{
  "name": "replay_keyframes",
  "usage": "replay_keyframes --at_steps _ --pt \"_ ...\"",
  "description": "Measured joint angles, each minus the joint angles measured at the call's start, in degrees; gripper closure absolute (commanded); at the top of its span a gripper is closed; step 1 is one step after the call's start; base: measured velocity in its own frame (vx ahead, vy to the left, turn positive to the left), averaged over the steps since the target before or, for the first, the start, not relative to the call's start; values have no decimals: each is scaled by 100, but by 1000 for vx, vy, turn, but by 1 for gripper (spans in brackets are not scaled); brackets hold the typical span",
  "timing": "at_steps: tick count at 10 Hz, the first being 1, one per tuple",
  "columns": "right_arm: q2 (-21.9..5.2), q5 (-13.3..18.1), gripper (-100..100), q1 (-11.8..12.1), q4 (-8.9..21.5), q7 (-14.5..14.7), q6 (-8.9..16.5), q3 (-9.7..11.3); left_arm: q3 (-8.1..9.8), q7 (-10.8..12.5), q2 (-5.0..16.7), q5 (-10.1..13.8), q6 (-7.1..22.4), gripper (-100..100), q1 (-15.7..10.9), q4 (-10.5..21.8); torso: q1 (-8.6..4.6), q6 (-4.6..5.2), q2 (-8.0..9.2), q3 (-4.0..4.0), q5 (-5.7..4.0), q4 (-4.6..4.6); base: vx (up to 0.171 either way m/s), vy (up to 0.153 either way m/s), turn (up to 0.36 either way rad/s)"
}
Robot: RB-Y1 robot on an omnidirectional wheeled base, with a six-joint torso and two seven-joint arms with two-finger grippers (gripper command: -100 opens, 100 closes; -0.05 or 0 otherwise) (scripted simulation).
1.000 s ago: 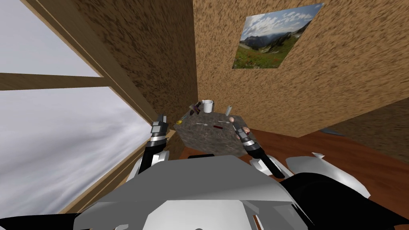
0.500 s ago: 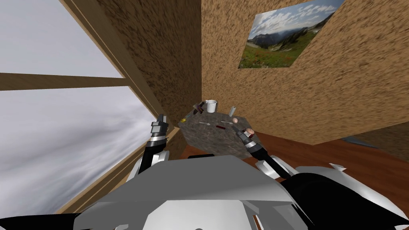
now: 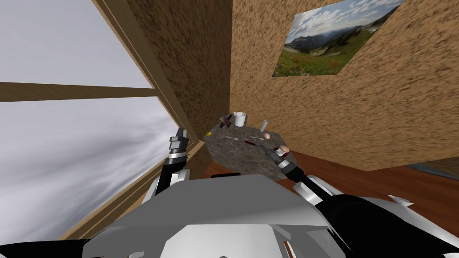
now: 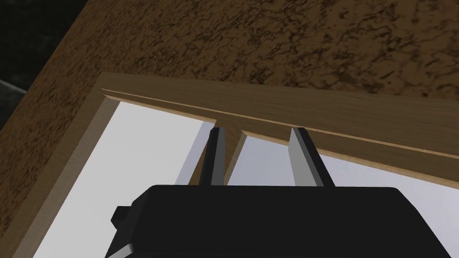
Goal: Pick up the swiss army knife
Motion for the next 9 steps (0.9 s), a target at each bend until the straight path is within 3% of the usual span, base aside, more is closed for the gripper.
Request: replay_keyframes --at_steps 9 --pt "-1495 -33 -100 477 396 159 339 11 1 0 0 0 0 0 1 0 -3 5 -5 -2 -1 0 -21 3 115"
